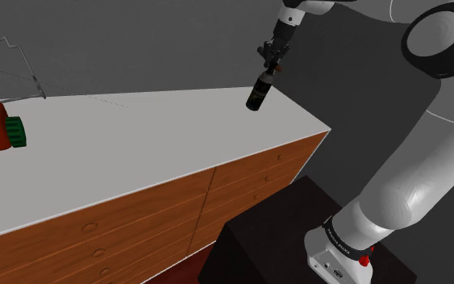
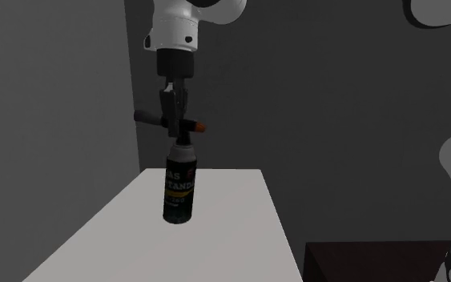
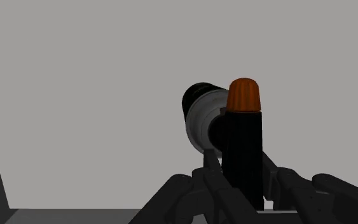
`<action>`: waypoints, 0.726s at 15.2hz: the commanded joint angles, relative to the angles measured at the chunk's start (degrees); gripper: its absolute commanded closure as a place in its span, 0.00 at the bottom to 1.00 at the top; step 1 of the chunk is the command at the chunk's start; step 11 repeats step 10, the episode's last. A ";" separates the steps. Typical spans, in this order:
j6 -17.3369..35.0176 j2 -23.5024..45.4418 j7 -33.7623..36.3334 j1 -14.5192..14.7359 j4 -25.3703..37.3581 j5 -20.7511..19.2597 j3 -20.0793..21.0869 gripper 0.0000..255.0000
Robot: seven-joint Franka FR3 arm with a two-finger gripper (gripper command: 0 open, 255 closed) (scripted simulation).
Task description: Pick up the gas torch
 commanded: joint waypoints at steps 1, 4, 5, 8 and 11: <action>-1.62 0.06 -0.10 -0.08 1.73 0.02 -0.05 1.00; -4.04 0.34 -0.13 -0.13 4.42 0.06 -0.07 1.00; -4.86 0.46 -0.13 -0.14 5.36 0.07 -0.07 1.00; -7.36 0.94 -0.17 -0.21 8.34 0.13 -0.10 1.00; -7.49 0.96 -0.17 -0.21 8.50 0.14 -0.10 1.00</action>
